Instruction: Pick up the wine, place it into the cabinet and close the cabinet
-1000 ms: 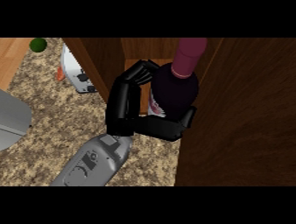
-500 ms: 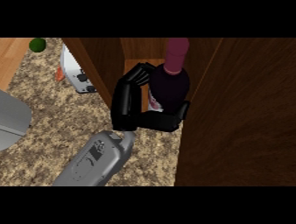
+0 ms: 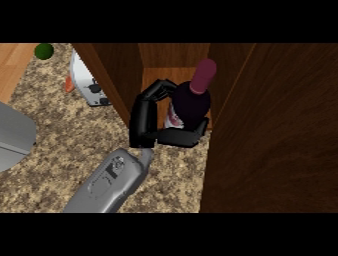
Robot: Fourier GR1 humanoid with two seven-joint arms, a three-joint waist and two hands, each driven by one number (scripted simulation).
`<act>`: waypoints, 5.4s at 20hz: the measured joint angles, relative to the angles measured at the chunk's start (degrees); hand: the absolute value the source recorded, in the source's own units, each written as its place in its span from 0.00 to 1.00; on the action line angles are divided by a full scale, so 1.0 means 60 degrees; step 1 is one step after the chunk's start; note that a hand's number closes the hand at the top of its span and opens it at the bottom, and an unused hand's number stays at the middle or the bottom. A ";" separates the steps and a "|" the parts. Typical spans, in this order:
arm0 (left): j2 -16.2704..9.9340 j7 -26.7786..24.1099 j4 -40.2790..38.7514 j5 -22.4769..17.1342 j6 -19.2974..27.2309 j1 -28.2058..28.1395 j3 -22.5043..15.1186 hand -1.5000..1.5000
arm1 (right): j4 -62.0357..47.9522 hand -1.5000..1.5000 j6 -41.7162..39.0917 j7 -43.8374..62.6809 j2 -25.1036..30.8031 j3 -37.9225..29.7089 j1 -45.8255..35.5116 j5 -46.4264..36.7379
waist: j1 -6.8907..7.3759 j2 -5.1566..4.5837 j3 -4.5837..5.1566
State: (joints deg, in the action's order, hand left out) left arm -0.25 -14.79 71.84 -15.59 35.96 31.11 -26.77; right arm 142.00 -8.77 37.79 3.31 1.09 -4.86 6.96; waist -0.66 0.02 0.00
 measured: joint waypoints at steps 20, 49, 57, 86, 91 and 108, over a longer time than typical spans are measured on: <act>-0.0032 -0.1752 -0.3082 -0.1119 -0.1139 0.1340 0.1579 1.00 | -0.0046 0.00 -0.0142 -0.0332 -0.0090 0.0017 0.0253 0.0011 | -0.0034 -0.0017 0.0000; 0.0000 -0.4050 -0.8710 -0.1549 -0.1367 0.5036 0.3469 1.00 | -0.0220 0.00 -0.0228 -0.0449 -0.0368 0.0333 0.0204 0.0107 | -0.0284 -0.0099 0.0006; 0.0020 -0.4107 -0.9464 -0.2077 -0.2010 0.5501 0.4340 1.00 | -0.0247 0.00 -0.0180 -0.0476 -0.0448 0.0494 0.0158 0.0081 | -0.0362 -0.0120 -0.0017; -0.0030 -0.4739 -1.1184 -0.1552 -0.1471 0.5740 0.4759 0.00 | -0.0322 0.00 -0.0222 -0.0601 -0.0462 0.0623 0.0037 0.0056 | -0.0609 -0.0222 -0.0020; -0.0049 -0.4920 -1.1173 -0.1461 -0.1336 0.5625 0.4767 0.00 | -0.0328 0.00 -0.0319 -0.0666 -0.0432 0.0639 0.0062 0.0067 | -0.0660 -0.0233 -0.0029; 0.0047 -0.5641 -1.0962 -0.1329 -0.2306 0.5323 0.4929 0.00 | -0.0400 0.00 -0.0211 -0.0727 -0.0515 0.0858 0.0009 0.0074 | -0.0628 -0.0240 -0.0013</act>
State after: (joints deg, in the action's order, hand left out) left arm 0.04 -48.64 6.07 -23.56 22.12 63.05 2.81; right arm 139.60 -10.03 33.43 0.22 6.24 -4.81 7.40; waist -4.43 -1.42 -0.08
